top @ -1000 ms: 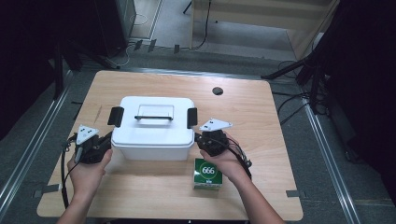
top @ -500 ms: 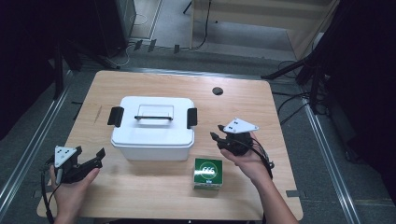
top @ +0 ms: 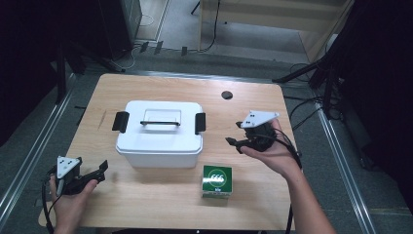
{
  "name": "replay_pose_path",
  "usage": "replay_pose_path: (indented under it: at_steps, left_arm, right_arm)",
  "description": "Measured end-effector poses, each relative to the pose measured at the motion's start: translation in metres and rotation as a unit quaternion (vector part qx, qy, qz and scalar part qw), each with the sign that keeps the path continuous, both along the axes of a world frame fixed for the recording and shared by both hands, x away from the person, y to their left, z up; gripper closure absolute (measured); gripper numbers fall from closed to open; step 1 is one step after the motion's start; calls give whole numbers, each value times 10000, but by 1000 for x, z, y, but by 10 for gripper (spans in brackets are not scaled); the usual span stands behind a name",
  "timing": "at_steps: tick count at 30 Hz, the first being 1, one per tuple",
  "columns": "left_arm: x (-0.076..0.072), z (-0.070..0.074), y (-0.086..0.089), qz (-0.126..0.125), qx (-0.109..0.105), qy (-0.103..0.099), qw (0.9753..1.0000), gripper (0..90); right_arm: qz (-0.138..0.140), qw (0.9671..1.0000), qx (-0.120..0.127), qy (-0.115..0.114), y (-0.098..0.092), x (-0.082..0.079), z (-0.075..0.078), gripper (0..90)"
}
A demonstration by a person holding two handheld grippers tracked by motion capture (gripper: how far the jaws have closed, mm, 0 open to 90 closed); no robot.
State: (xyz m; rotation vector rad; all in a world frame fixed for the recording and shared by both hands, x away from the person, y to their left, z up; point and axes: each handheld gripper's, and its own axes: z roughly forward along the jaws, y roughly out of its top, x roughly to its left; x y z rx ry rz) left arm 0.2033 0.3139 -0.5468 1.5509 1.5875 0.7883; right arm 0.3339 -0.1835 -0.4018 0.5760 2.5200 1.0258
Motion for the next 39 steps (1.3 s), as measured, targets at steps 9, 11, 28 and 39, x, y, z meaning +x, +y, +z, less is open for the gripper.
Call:
replay_pose_path:
  at_steps: [9, 11, 28, 39]
  left_arm:
    - [1, -2, 0, 204, 12, 48, 9998, 110]
    - [1, -2, -3, 157, 89, 44, 9998, 110]
    - [-3, -5, -14, 137, 498, -57, 9986, 74]
    - [-1, -5, -13, -19, 465, 55, 9989, 75]
  right_arm:
    - [1125, 9880, -1056, 115, 20, 19, 33, 427]
    - [1228, 9844, -1258, 110, 27, 21, 39, 448]
    - [2093, 9653, -1537, 274, 97, 24, 69, 573]
    - [2234, 9574, -1791, 376, 137, 26, 67, 583]
